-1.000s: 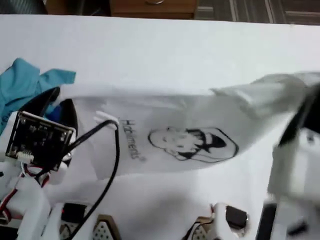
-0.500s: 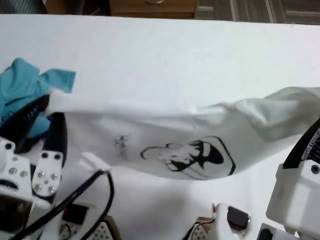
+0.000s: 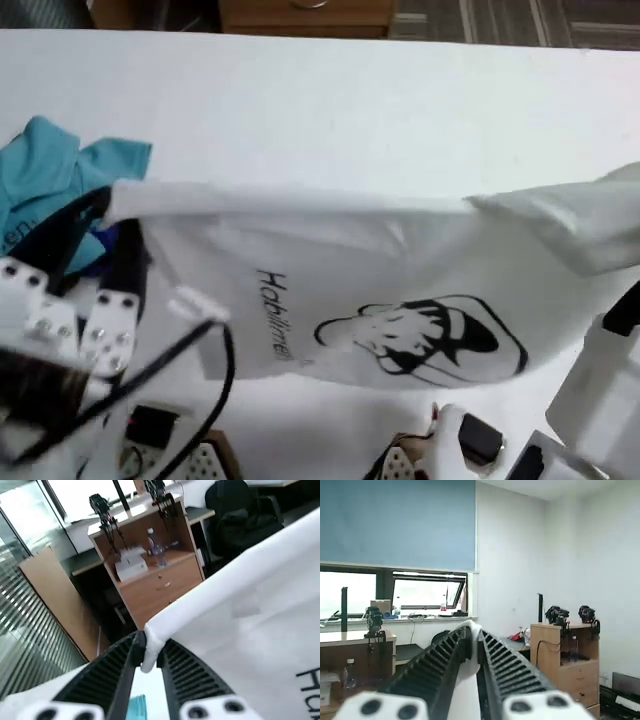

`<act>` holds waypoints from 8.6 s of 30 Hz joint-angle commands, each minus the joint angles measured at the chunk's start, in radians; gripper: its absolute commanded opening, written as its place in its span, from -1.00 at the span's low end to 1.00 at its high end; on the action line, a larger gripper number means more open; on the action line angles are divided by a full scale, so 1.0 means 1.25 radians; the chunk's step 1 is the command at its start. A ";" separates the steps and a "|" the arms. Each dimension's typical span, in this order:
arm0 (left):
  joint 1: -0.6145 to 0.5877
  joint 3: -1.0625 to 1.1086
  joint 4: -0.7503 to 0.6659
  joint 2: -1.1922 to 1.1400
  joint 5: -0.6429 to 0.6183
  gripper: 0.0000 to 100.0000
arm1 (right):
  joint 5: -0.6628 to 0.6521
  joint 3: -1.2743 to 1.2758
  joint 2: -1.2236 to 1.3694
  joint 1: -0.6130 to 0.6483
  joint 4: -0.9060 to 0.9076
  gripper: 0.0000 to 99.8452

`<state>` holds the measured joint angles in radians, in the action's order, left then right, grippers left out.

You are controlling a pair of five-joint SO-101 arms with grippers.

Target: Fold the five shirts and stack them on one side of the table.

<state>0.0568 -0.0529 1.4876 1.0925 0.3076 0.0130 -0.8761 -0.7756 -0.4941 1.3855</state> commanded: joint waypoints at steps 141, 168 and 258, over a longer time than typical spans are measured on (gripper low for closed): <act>-0.242 0.979 -0.282 -0.083 0.205 -0.95 | -0.190 -0.118 1.460 0.702 0.091 -0.79; -0.242 0.979 -0.301 -0.083 0.205 -0.95 | -0.253 -0.274 1.428 0.639 0.188 -0.70; -0.333 0.551 -0.193 -0.605 0.198 -0.95 | -0.383 1.081 0.428 0.695 0.007 -0.66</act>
<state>-0.3483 0.6391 1.2574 0.3284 0.5562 -0.4733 0.4833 -0.2770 0.3299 1.4116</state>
